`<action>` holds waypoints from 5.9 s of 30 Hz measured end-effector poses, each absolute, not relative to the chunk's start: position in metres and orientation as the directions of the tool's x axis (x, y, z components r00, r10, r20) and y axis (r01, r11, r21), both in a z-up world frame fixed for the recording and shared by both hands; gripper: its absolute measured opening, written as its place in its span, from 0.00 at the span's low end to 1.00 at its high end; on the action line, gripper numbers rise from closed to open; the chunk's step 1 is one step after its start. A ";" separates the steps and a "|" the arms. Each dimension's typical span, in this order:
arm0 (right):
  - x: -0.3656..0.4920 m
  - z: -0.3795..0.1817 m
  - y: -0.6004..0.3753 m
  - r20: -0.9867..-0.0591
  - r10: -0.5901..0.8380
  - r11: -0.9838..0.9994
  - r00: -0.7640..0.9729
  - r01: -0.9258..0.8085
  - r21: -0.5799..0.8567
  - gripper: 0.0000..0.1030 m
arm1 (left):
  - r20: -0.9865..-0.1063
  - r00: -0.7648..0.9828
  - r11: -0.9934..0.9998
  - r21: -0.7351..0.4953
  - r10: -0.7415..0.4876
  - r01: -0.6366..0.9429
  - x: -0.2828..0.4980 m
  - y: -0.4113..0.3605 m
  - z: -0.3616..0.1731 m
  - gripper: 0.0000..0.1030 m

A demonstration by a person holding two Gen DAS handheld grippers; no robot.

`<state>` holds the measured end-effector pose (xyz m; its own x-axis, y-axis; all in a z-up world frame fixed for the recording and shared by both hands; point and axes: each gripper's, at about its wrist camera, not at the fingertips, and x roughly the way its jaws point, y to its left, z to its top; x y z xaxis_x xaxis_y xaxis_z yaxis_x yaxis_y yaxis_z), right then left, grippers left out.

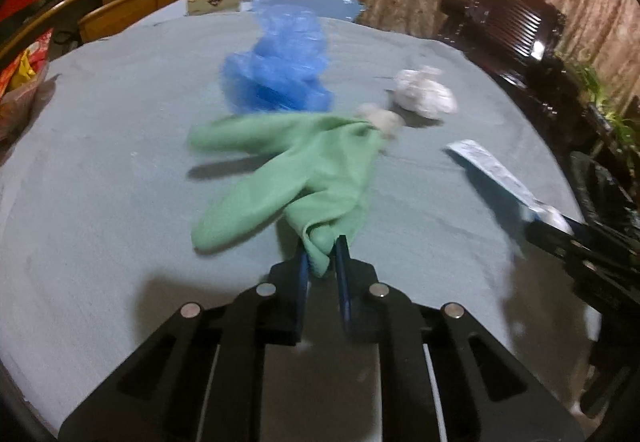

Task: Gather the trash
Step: 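Grasp the green rubber glove by its fingers with the left tool while the right holds the tube, then carry the glove and tube over the bin and open both tools, then move both tools back over the table toward the blue bag and tissue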

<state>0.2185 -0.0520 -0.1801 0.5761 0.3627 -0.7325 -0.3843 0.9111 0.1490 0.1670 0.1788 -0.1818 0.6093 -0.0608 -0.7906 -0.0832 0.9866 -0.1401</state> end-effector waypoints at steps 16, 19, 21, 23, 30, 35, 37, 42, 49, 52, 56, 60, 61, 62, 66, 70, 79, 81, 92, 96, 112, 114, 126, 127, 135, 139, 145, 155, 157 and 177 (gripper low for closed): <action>0.219 -0.184 -0.057 -0.741 0.353 0.915 0.571 -0.377 0.146 0.32 | -0.785 0.615 0.986 -0.150 -0.071 -0.078 0.181 0.160 -0.176 0.77; 0.219 -0.185 -0.056 -0.745 0.351 0.914 0.567 -0.379 0.143 0.32 | -0.806 0.588 0.987 -0.140 -0.065 -0.083 0.194 0.160 -0.188 0.76; 0.219 -0.186 -0.058 -0.746 0.352 0.914 0.565 -0.379 0.145 0.32 | -0.812 0.580 0.988 -0.137 -0.068 -0.076 0.195 0.159 -0.193 0.59; 0.219 -0.186 -0.058 -0.748 0.352 0.913 0.563 -0.381 0.143 0.32 | -0.803 0.591 0.990 -0.129 -0.075 -0.049 0.195 0.153 -0.192 0.39; 0.218 -0.188 -0.056 -0.750 0.350 0.913 0.561 -0.385 0.138 0.37 | -0.782 0.617 0.992 -0.124 -0.085 -0.021 0.189 0.144 -0.184 0.07; 0.219 -0.190 -0.057 -0.753 0.356 0.912 0.553 -0.382 0.150 0.38 | -0.783 0.615 0.991 -0.135 -0.094 -0.021 0.181 0.140 -0.182 0.06; 0.220 -0.190 -0.057 -0.755 0.357 0.912 0.550 -0.381 0.153 0.38 | -0.788 0.609 0.990 -0.136 -0.093 -0.025 0.181 0.141 -0.182 0.12; 0.226 -0.190 -0.054 -0.758 0.358 0.909 0.545 -0.388 0.151 0.41 | -0.782 0.621 0.991 -0.116 -0.052 -0.063 0.188 0.144 -0.178 0.63; 0.232 -0.190 -0.054 -0.763 0.367 0.905 0.532 -0.394 0.161 0.40 | -0.804 0.593 0.988 -0.123 -0.046 -0.090 0.203 0.151 -0.189 0.45; 0.230 -0.188 -0.055 -0.761 0.369 0.905 0.533 -0.393 0.163 0.39 | -0.795 0.605 0.989 -0.125 -0.051 -0.080 0.199 0.152 -0.190 0.26; 0.222 -0.180 -0.060 -0.743 0.380 0.904 0.551 -0.393 0.170 0.39 | -0.780 0.624 0.990 -0.123 -0.054 -0.069 0.191 0.150 -0.183 0.14; 0.214 -0.169 -0.068 -0.725 0.386 0.905 0.571 -0.386 0.179 0.39 | -0.761 0.646 0.989 -0.137 -0.068 -0.056 0.179 0.147 -0.172 0.12; 0.212 -0.166 -0.070 -0.721 0.387 0.905 0.575 -0.385 0.179 0.39 | -0.753 0.654 0.989 -0.139 -0.073 -0.049 0.175 0.145 -0.167 0.12; 0.209 -0.161 -0.072 -0.714 0.388 0.906 0.583 -0.385 0.177 0.39 | -0.746 0.662 0.989 -0.138 -0.075 -0.044 0.172 0.143 -0.163 0.11; 0.201 -0.149 -0.079 -0.701 0.397 0.903 0.592 -0.389 0.182 0.39 | -0.719 0.689 0.991 -0.134 -0.087 -0.015 0.162 0.131 -0.146 0.11; 0.193 -0.136 -0.087 -0.687 0.403 0.901 0.605 -0.392 0.184 0.39 | -0.698 0.709 0.991 -0.136 -0.104 0.011 0.155 0.118 -0.130 0.11; 0.178 -0.112 -0.120 -0.661 0.412 0.907 0.627 -0.352 0.232 0.39 | -0.648 0.751 0.991 -0.120 -0.128 0.066 0.145 0.080 -0.103 0.11; 0.174 -0.105 -0.132 -0.654 0.402 0.913 0.641 -0.337 0.231 0.39 | -0.635 0.760 0.990 -0.114 -0.137 0.084 0.144 0.069 -0.097 0.11; 0.151 -0.079 -0.223 -0.625 0.271 0.962 0.732 -0.186 0.200 0.39 | -0.591 0.758 0.961 -0.139 -0.275 0.240 0.147 -0.004 -0.073 0.11; 0.142 -0.076 -0.260 -0.627 0.206 0.976 0.752 -0.115 0.183 0.39 | -0.578 0.746 0.942 -0.147 -0.330 0.303 0.150 -0.040 -0.069 0.11; 0.130 -0.092 -0.344 -0.641 0.077 0.984 0.764 0.044 0.170 0.39 | -0.586 0.677 0.876 -0.127 -0.445 0.466 0.170 -0.149 -0.086 0.11; 0.132 -0.095 -0.349 -0.645 0.070 0.984 0.761 0.052 0.169 0.39 | -0.592 0.668 0.871 -0.130 -0.452 0.474 0.173 -0.155 -0.089 0.11; 0.118 -0.108 -0.365 -0.635 0.025 0.980 0.772 0.106 0.168 0.90 | -0.564 0.678 0.865 -0.147 -0.471 0.479 0.175 -0.152 -0.086 0.72; 0.116 -0.107 -0.364 -0.625 0.032 0.979 0.780 0.102 0.176 0.92 | -0.557 0.689 0.871 -0.145 -0.464 0.470 0.172 -0.145 -0.084 0.74; 0.107 -0.102 -0.339 -0.597 0.085 0.975 0.798 0.057 0.216 0.94 | -0.536 0.757 0.916 -0.086 -0.374 0.392 0.149 -0.100 -0.071 0.88; 0.108 -0.097 -0.315 -0.587 0.117 0.977 0.801 0.012 0.211 0.94 | -0.541 0.771 0.936 -0.095 -0.335 0.340 0.140 -0.069 -0.070 0.88; 0.115 -0.090 -0.279 -0.577 0.162 0.979 0.800 -0.055 0.198 0.94 | -0.548 0.789 0.958 -0.101 -0.278 0.268 0.134 -0.027 -0.069 0.88; 0.134 -0.085 -0.221 -0.580 0.228 0.972 0.782 -0.153 0.176 0.94 | -0.545 0.817 0.982 -0.098 -0.188 0.161 0.129 0.030 -0.066 0.88; 0.138 -0.085 -0.211 -0.582 0.238 0.971 0.778 -0.174 0.165 0.94 | -0.542 0.823 0.985 -0.100 -0.171 0.138 0.129 0.040 -0.064 0.88; 0.198 -0.082 -0.108 -0.577 0.327 0.941 0.748 -0.315 0.125 0.94 | -0.528 0.848 0.995 -0.101 -0.043 -0.012 0.143 0.129 -0.057 0.88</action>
<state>0.1978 -0.1078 -0.0816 0.7483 0.3274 -0.5769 -0.3154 0.9407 0.1248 0.1433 0.1294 -0.0566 0.8484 -0.0435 -0.5276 -0.0116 0.9949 -0.1006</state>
